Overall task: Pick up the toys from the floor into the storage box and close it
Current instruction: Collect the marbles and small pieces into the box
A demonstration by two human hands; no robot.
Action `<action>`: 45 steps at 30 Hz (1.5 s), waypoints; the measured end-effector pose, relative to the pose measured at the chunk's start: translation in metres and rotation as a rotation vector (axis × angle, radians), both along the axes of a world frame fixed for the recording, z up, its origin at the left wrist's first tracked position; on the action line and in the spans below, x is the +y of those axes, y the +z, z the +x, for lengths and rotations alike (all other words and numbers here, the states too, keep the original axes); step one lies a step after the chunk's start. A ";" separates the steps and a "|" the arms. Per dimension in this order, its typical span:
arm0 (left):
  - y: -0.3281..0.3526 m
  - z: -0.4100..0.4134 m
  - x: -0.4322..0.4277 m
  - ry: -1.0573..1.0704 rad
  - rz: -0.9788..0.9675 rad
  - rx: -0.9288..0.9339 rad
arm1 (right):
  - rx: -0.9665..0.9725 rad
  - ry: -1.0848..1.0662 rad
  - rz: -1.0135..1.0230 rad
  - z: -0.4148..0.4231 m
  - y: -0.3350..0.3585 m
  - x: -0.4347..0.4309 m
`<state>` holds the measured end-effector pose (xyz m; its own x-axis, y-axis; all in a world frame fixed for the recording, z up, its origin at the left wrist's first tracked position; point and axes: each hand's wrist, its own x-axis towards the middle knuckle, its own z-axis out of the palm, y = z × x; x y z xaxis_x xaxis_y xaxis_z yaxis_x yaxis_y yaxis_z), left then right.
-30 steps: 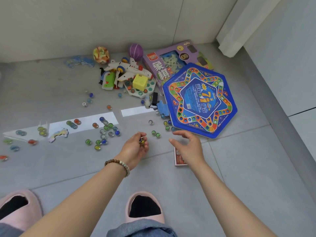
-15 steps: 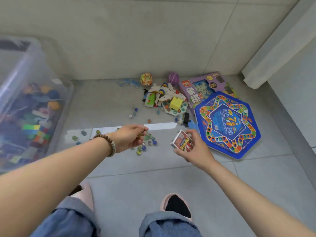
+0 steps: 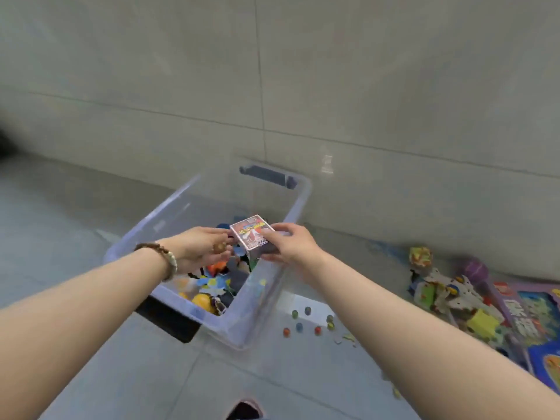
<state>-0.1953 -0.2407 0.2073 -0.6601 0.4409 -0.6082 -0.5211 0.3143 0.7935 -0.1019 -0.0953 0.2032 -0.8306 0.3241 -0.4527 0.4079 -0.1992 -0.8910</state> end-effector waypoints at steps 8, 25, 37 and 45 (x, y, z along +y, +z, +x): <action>-0.018 -0.015 -0.011 0.059 -0.023 0.086 | -0.003 0.031 0.085 -0.003 -0.026 0.015; -0.121 0.138 0.153 -0.530 -0.159 0.022 | -0.456 -0.002 0.287 0.238 -0.156 0.169; -0.236 0.214 0.176 -0.566 -0.292 -0.386 | -0.376 -0.224 0.556 0.272 -0.265 0.177; -0.252 0.236 0.182 -0.430 -0.216 -0.546 | -0.375 -0.228 0.653 0.270 -0.278 0.177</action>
<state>0.0409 -0.0589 -0.0451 -0.0333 0.4263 -0.9040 -0.6202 0.7004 0.3532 0.1680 0.0818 -0.0745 -0.5410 0.7653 -0.3489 0.7166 0.2023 -0.6675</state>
